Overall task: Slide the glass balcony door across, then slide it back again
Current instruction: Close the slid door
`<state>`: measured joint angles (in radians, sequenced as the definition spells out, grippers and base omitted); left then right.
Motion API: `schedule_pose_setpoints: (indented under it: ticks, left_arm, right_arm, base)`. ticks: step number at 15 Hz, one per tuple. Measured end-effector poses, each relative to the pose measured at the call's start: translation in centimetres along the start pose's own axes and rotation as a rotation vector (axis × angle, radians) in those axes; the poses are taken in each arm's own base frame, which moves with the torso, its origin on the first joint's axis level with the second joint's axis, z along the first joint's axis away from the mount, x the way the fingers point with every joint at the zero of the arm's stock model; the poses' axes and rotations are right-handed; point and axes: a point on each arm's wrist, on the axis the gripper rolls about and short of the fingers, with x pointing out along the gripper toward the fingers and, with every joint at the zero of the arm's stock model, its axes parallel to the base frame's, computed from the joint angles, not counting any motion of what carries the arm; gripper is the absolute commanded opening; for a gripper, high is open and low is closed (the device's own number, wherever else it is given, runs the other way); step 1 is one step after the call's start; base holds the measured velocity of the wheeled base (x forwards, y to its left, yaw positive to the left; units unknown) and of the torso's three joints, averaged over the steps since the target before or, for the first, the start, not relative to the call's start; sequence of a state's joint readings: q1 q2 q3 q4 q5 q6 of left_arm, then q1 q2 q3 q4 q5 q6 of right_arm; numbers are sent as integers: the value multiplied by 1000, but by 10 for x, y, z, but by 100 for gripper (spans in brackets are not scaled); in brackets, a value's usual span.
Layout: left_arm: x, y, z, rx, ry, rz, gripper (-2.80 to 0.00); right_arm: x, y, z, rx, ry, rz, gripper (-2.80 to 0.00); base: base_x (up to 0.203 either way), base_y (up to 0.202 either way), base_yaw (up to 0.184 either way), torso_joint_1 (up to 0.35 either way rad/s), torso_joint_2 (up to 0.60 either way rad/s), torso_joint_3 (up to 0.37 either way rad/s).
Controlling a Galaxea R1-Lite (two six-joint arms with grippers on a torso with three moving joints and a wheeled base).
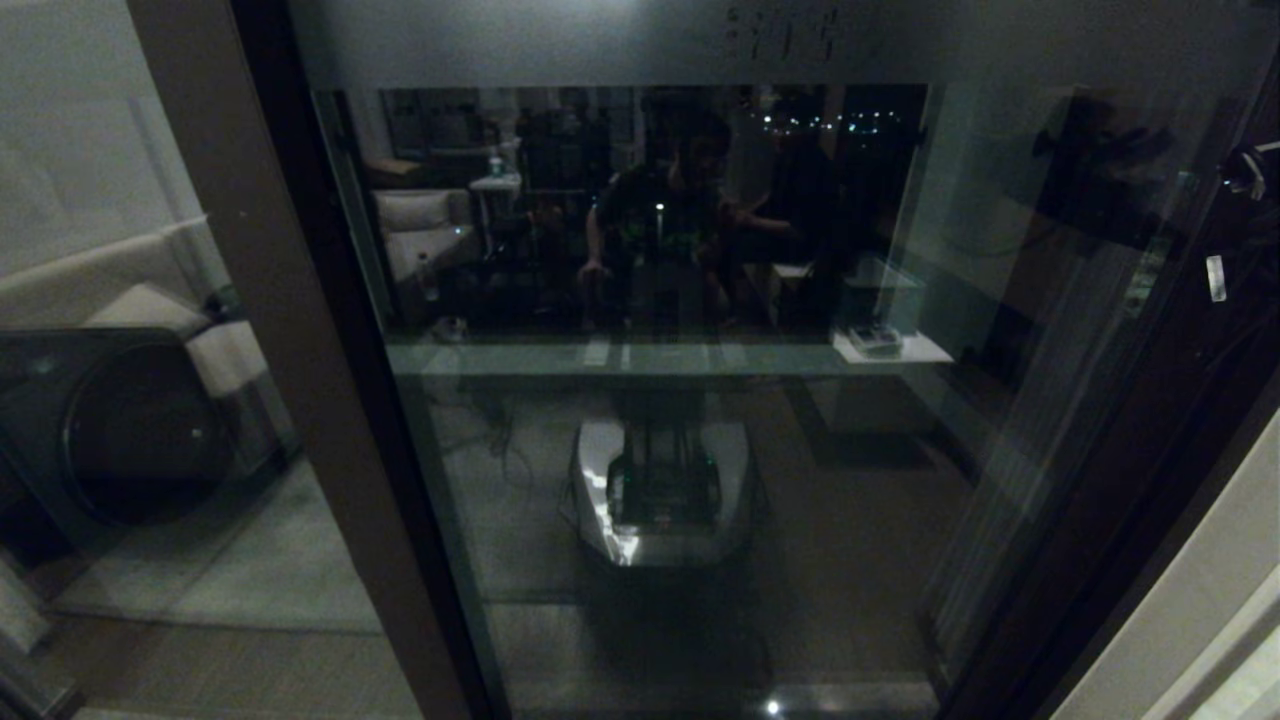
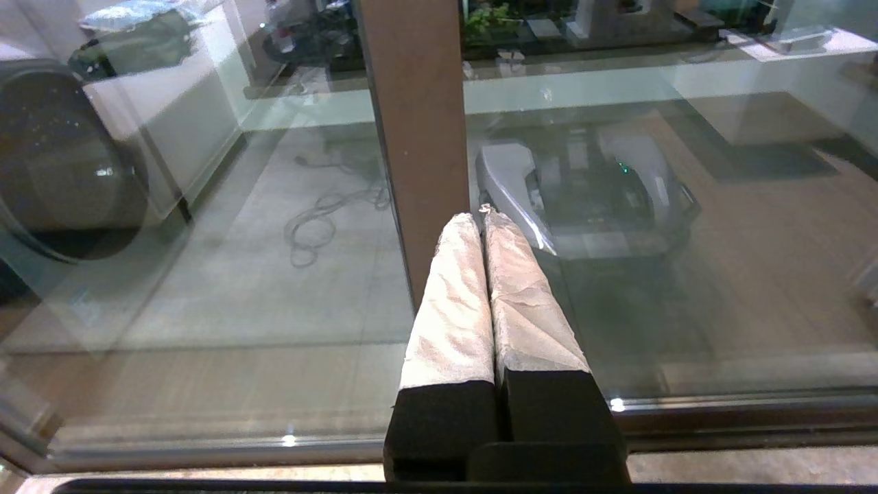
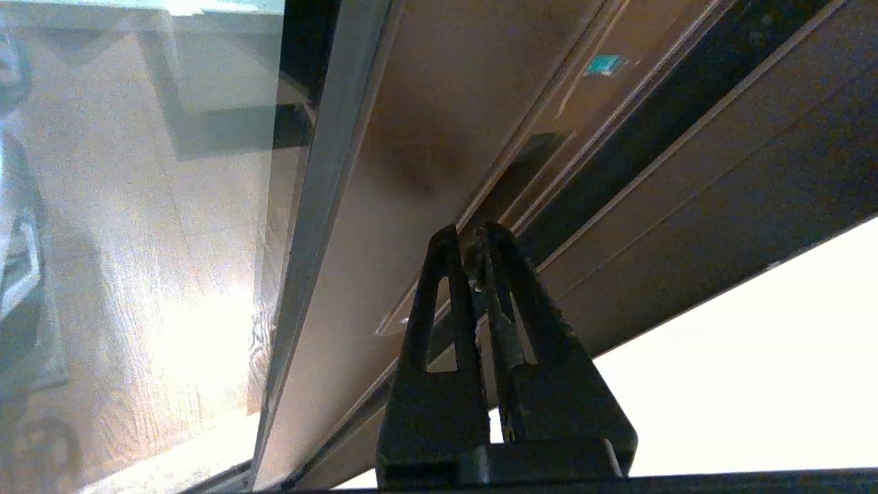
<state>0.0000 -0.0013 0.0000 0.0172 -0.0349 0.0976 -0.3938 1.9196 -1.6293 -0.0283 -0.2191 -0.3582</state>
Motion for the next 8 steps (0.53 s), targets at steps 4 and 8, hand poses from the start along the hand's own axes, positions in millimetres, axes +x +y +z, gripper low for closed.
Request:
schedule_pose_setpoints:
  ticks: [4,8]
  left_arm:
    - [0,0,0,0,0,0,-280]
    - [0,0,0,0,0,0,-280]
  right_arm:
    - [6,-1,-1,1,1,-9,-280]
    - [13,1,-2,0,5,-10,-280]
  base:
    - [0,0,0,0,0,0]
    - [0,0,0,0,0,0]
